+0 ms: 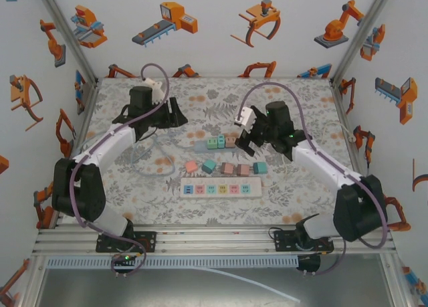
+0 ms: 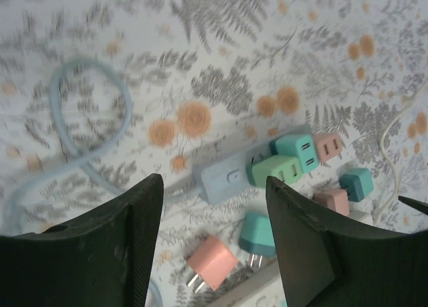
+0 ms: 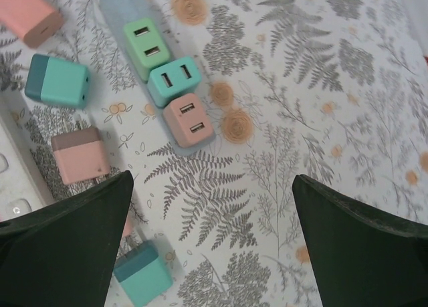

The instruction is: Pull the plug off the socket

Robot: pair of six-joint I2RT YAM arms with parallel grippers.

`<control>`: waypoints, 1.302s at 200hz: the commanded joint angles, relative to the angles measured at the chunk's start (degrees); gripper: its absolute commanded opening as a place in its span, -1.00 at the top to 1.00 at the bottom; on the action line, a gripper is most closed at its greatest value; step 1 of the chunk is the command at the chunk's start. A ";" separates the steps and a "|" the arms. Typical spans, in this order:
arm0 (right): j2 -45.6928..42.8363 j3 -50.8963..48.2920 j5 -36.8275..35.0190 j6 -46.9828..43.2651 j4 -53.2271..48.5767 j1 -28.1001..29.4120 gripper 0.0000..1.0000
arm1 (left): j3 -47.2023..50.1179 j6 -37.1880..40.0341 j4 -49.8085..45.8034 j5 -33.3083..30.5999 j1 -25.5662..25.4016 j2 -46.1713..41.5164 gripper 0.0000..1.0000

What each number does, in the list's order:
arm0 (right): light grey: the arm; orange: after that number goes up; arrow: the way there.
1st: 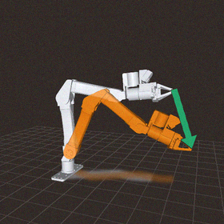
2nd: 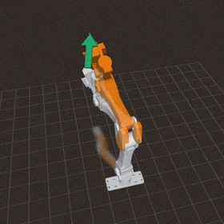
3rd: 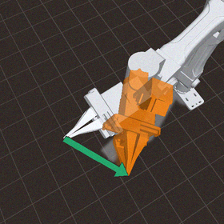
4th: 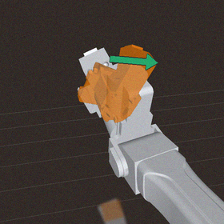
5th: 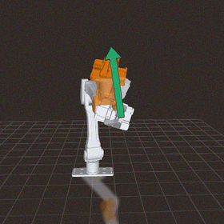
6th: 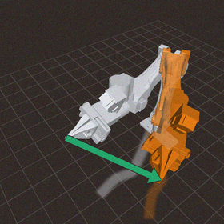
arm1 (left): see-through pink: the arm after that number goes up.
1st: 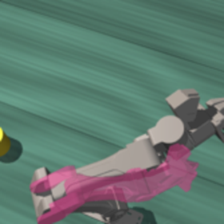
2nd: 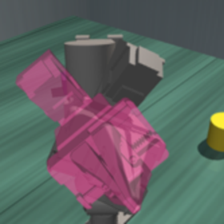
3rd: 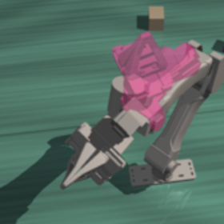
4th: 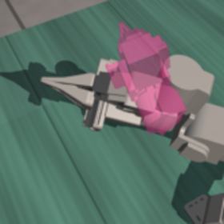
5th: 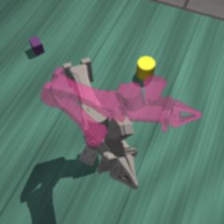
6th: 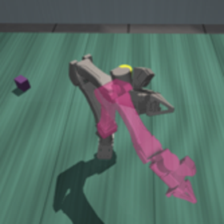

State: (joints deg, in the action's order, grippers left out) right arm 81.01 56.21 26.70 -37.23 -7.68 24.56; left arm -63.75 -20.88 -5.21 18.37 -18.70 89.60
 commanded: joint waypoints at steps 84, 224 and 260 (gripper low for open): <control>20.58 14.56 8.66 -11.55 -8.93 -0.10 -0.45 | -8.66 -11.57 -8.19 -3.42 -5.27 17.11 -0.10; 29.64 17.75 14.01 -12.97 -8.71 0.22 0.24 | -17.20 -6.96 -18.95 -5.37 -10.12 27.12 -0.01; 29.44 17.38 14.50 -12.95 -8.49 0.21 0.34 | -17.06 -3.94 -23.35 -8.59 -10.96 28.33 0.01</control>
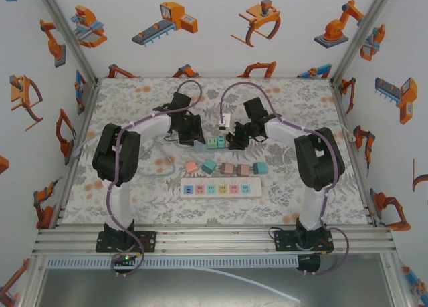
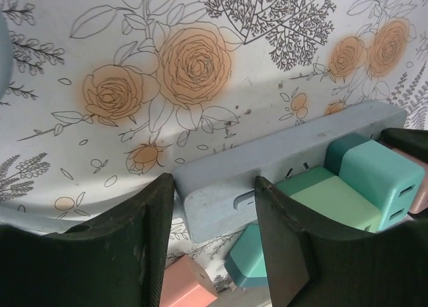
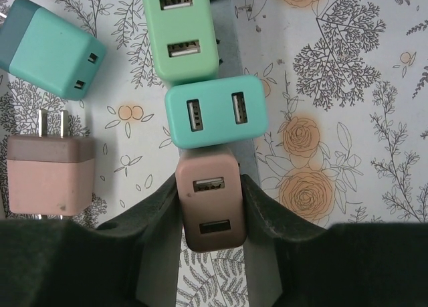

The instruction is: Pull the plug off the socket

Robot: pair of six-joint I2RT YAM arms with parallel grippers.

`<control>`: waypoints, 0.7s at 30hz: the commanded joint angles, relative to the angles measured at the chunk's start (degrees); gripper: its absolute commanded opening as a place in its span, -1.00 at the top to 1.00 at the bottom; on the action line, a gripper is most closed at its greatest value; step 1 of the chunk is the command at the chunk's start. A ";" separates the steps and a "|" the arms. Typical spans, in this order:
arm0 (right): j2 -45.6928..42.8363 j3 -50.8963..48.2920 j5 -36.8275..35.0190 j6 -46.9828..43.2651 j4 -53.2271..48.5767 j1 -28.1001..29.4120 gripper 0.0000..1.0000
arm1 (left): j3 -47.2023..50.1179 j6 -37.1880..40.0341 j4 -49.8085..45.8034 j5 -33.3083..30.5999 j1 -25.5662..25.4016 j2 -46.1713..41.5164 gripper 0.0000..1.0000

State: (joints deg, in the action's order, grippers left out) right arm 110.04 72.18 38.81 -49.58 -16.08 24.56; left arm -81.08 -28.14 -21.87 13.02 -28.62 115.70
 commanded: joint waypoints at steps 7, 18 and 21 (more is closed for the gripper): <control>-0.41 0.96 2.23 -0.69 -0.10 0.16 0.43 | 3.05 6.04 -9.99 -10.11 -2.32 2.51 0.03; -2.17 2.31 3.62 -1.12 1.60 0.14 0.66 | 5.99 7.06 -11.13 -12.68 -4.47 5.57 0.07; -2.46 2.84 4.54 -1.48 0.99 0.19 0.69 | 6.37 6.84 -11.16 -13.40 -4.59 5.46 0.09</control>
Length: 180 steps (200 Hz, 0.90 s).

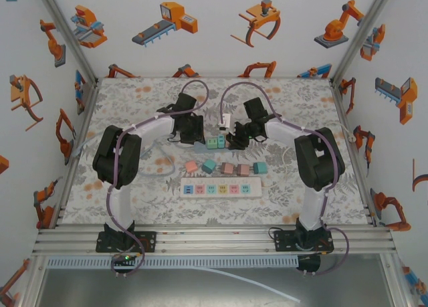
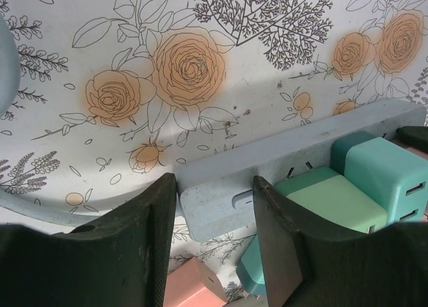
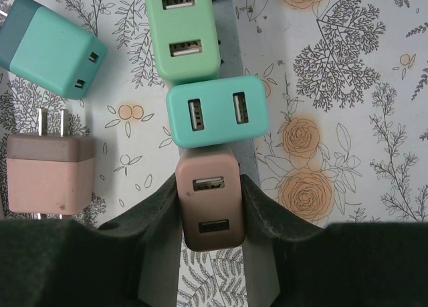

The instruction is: Pull the plug off the socket

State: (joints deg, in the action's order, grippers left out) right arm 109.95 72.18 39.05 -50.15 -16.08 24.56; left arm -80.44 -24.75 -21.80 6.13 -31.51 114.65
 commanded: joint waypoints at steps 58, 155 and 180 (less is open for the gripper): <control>-3.65 5.23 8.67 0.93 0.32 0.39 0.86 | 8.57 3.90 -11.11 -9.06 -3.34 5.61 0.14; -3.54 6.52 7.29 1.11 0.67 0.31 0.97 | 14.77 2.23 -10.14 -10.53 -6.65 5.04 0.16; -3.93 6.74 9.68 3.35 2.96 0.23 1.00 | 17.28 2.27 -8.95 -8.69 -7.21 4.53 0.15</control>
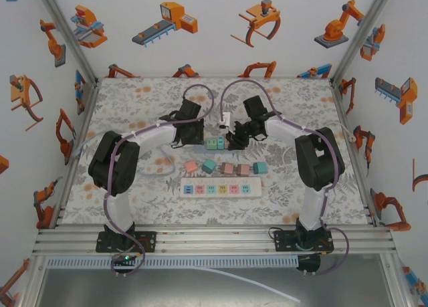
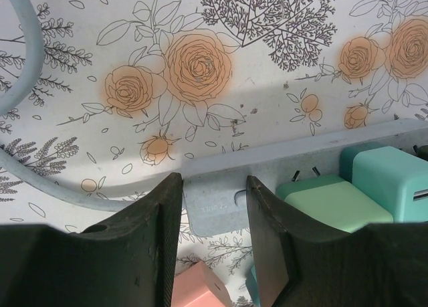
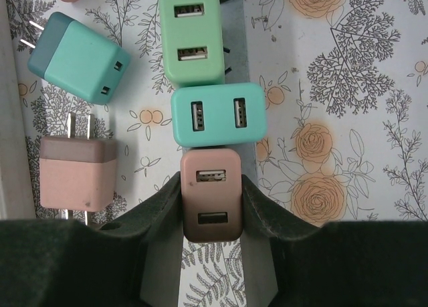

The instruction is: Pull the plug off the socket

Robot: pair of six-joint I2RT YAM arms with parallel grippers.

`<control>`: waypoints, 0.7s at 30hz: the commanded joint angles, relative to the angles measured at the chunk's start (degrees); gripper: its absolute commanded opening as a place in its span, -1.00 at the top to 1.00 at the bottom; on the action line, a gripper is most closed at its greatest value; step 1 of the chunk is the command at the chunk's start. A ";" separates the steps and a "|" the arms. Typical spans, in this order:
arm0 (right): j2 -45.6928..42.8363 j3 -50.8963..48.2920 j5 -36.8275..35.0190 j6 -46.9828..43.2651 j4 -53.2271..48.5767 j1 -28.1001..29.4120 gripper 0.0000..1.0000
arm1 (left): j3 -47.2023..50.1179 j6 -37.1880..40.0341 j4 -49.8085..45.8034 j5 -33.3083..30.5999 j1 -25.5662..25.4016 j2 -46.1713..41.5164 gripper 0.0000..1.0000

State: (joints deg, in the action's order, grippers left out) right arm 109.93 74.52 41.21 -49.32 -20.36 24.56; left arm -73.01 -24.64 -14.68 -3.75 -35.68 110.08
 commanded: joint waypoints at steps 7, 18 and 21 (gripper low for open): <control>-3.17 5.55 9.11 4.08 11.04 0.22 1.00 | 11.23 2.11 -15.38 4.33 -3.33 10.15 0.13; -3.56 6.34 14.49 2.36 9.20 -0.47 1.00 | 11.19 2.35 -15.47 1.20 -3.62 11.75 0.13; -3.89 6.51 14.49 1.54 9.23 -0.68 1.00 | 11.45 2.37 -15.56 0.63 -3.72 12.43 0.13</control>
State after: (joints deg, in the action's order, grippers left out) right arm 109.93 74.76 45.15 -47.20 -19.29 23.49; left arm -70.41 -24.75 -11.20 -4.05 -36.01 109.08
